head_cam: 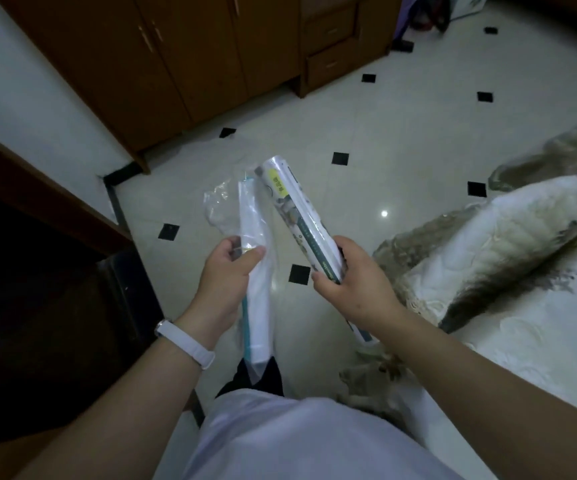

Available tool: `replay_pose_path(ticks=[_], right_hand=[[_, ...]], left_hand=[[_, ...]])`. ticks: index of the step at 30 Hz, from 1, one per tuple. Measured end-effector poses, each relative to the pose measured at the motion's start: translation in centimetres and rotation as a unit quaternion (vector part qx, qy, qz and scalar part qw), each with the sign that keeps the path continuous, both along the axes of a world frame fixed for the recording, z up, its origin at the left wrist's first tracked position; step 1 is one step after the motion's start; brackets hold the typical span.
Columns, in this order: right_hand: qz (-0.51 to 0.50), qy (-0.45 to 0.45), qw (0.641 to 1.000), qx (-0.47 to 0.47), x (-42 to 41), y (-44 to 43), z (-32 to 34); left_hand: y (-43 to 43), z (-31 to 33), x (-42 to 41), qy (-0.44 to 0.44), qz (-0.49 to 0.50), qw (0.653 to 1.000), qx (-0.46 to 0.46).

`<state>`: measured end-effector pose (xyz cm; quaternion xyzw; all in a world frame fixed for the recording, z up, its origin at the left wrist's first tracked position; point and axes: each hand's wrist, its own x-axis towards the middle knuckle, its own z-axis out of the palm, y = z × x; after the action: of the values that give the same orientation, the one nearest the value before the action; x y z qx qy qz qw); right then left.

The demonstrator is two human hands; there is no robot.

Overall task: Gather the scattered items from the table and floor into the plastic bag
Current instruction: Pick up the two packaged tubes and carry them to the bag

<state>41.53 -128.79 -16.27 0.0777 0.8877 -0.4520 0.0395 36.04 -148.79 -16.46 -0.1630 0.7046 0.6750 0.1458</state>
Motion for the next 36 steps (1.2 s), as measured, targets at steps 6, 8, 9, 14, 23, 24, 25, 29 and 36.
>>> replay_pose_path(ticks=[6, 8, 9, 14, 23, 24, 25, 29, 36], right_hand=[[-0.079, 0.002, 0.996, 0.035, -9.5, -0.7, 0.7], [-0.104, -0.037, 0.992, 0.06, -12.6, -0.7, 1.0], [-0.119, -0.057, 0.989, 0.073, -14.1, -0.6, 1.2], [-0.191, -0.046, 0.978, 0.07, -19.9, 0.5, 2.0], [-0.284, -0.047, 0.957, 0.035, -26.7, 7.9, 0.7], [-0.291, -0.047, 0.955, 0.026, -27.7, 9.2, 0.3], [-0.297, -0.047, 0.953, 0.016, -28.8, 10.5, -0.2], [-0.325, -0.032, 0.945, -0.02, -33.8, 16.4, -1.1], [-0.377, -0.005, 0.926, -0.02, -39.3, 28.6, 1.5]], left_hand=[[-0.1, -0.7, -12.5, -0.009, -0.048, 0.998, 0.038], [-0.1, -0.5, -16.5, -0.007, -0.065, 0.997, 0.049], [0.0, -0.3, -18.4, -0.003, -0.076, 0.996, 0.051], [2.0, 0.0, -26.4, 0.02, -0.152, 0.987, 0.038], [11.6, -0.8, -36.3, 0.007, -0.225, 0.974, 0.022], [13.1, -0.9, -37.5, 0.01, -0.228, 0.973, 0.02], [14.7, -0.8, -38.7, 0.015, -0.232, 0.973, 0.013], [21.3, -0.2, -43.7, 0.027, -0.241, 0.97, -0.015], [34.3, 2.4, -50.7, 0.051, -0.295, 0.954, -0.015]])
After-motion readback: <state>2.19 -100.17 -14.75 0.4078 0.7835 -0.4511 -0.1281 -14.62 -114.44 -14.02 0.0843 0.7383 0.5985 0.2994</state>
